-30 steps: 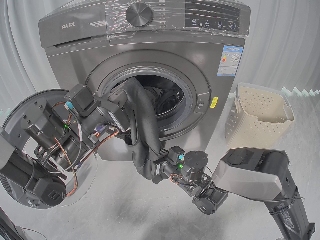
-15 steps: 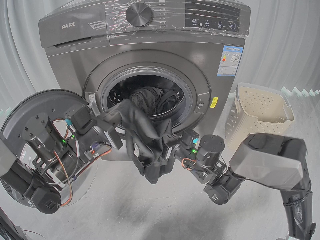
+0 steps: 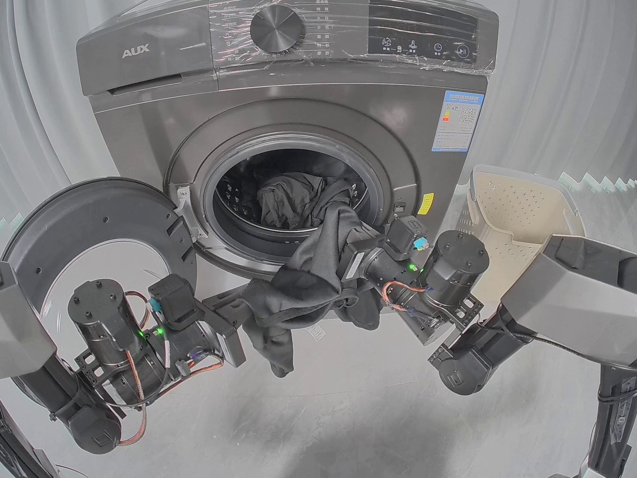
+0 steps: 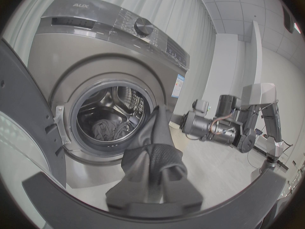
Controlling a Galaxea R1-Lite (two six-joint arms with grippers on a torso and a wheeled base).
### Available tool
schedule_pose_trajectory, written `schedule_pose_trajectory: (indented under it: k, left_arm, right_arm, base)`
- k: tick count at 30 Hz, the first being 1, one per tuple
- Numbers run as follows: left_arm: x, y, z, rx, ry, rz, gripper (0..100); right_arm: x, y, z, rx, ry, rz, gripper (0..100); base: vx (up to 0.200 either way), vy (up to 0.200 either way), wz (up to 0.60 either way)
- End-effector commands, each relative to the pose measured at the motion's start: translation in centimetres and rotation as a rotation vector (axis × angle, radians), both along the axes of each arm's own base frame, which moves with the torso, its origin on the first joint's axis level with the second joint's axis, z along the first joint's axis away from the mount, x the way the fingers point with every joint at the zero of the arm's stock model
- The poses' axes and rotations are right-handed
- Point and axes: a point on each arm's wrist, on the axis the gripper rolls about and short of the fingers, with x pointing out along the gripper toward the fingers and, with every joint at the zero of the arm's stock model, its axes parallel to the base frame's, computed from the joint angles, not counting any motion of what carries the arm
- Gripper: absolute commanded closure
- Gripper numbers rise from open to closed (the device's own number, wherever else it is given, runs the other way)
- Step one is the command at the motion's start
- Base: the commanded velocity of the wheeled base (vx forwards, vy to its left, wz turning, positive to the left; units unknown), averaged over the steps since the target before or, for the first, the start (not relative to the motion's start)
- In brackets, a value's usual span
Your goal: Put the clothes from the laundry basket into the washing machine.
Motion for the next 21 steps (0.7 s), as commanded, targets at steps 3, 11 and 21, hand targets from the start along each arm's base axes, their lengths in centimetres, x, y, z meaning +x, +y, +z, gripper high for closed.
schedule_pose_trajectory:
  k: [3,11,21]
  left_arm:
    - [0.1,-0.3,-1.9,0.041,0.072,-0.008,0]
    - [-0.9,0.1,-4.9,0.128,0.19,-0.031,0]
    - [-2.7,0.9,-6.4,0.229,0.238,-0.095,0]
  right_arm:
    - [-0.5,-0.3,1.6,0.024,-0.029,0.002,100]
    - [-0.5,-0.6,2.5,0.036,-0.043,-0.002,100]
    - [-0.1,-0.9,2.7,0.042,-0.052,-0.015,100]
  base:
    - [0.0,0.0,0.0]
    - [0.0,0.0,0.0]
    - [0.0,0.0,0.0]
